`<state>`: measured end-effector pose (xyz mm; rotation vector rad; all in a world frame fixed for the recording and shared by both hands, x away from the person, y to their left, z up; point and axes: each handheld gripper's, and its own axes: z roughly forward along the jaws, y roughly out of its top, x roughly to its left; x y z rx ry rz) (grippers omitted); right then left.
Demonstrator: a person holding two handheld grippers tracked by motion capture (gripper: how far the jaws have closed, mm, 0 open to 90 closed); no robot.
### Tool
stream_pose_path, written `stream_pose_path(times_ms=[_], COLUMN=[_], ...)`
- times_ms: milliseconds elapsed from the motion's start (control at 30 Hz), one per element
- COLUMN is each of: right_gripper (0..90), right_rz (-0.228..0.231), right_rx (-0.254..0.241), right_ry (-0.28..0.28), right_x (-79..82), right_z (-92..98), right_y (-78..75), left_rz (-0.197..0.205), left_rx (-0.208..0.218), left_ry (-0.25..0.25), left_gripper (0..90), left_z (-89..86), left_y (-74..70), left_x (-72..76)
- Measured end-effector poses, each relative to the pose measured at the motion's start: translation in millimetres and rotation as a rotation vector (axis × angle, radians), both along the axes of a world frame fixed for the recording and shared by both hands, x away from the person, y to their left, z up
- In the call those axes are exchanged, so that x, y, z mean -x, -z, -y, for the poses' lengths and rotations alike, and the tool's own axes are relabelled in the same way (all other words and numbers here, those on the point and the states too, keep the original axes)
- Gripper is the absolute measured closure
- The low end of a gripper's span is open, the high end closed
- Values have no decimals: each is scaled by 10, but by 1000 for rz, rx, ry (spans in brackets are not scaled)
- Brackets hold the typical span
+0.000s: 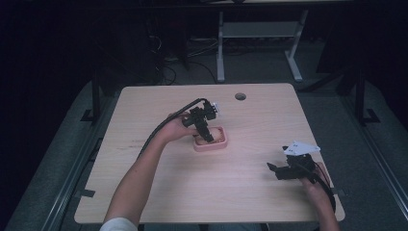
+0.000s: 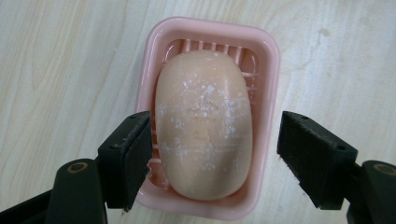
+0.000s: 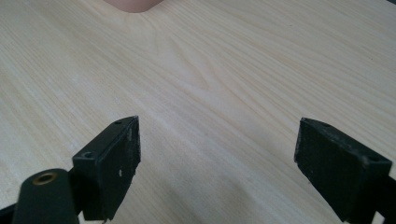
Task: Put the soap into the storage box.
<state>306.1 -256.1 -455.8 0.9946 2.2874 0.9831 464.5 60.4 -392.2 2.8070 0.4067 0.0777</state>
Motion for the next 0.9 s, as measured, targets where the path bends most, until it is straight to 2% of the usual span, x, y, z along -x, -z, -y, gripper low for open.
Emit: stream_pose_path(times_ms=[567, 700, 900], right_gripper=[139, 138, 138], right_rz=[-6, -6, -5], right_rx=[4, 6, 18], right_ry=[-7, -7, -10], right_x=[-7, -6, -7], right_z=[-33, -36, -42], right_y=[9, 9, 8], left_rz=[11, 6, 3], left_rx=[-11, 17, 2], left_ry=[6, -3, -9], left_gripper=[230, 239, 239], left_z=[-7, -45, -86], left_y=[-51, -48, -15], left_x=[105, 133, 159])
